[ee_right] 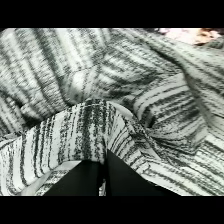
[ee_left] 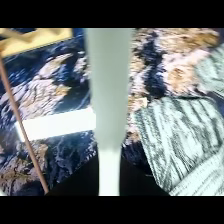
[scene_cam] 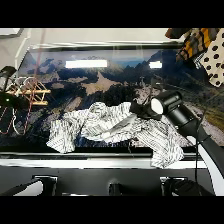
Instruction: Fold the clothes and pants, and hang the long-sleeved shirts on hangers.
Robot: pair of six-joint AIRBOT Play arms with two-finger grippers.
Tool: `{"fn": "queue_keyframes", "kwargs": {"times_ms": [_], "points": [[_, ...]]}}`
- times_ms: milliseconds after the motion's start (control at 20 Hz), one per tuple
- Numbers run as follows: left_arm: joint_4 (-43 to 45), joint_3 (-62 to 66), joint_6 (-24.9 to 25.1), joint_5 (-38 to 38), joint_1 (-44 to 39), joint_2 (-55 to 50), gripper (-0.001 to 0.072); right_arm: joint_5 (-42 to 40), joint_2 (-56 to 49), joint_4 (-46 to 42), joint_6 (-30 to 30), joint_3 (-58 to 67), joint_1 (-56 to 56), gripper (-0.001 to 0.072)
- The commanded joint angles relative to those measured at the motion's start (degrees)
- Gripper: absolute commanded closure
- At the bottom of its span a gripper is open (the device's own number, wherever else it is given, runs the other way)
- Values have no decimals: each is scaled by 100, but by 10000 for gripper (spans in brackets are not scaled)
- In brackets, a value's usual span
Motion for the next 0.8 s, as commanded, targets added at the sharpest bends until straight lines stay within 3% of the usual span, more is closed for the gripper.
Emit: {"fn": "queue_keyframes", "kwargs": {"times_ms": [0, 150, 300, 600, 750], "points": [[256, -4, 535, -437, -861, 306, 692, 26, -2, 291, -90, 7, -431, 680], [295, -337, 955, -660, -1611, 581, 691, -42, -4, 273, -87, 7, -461, 680], [435, -960, 887, -925, -2339, 999, 692, -321, -9, 234, 151, 7, -461, 680], [874, -2402, -442, -1106, -3654, 2284, 691, -509, -15, -39, 739, 7, -461, 680], [872, -2835, -710, -1121, -3976, 2868, 691, -542, -52, -44, 857, 7, -461, 680]]}}
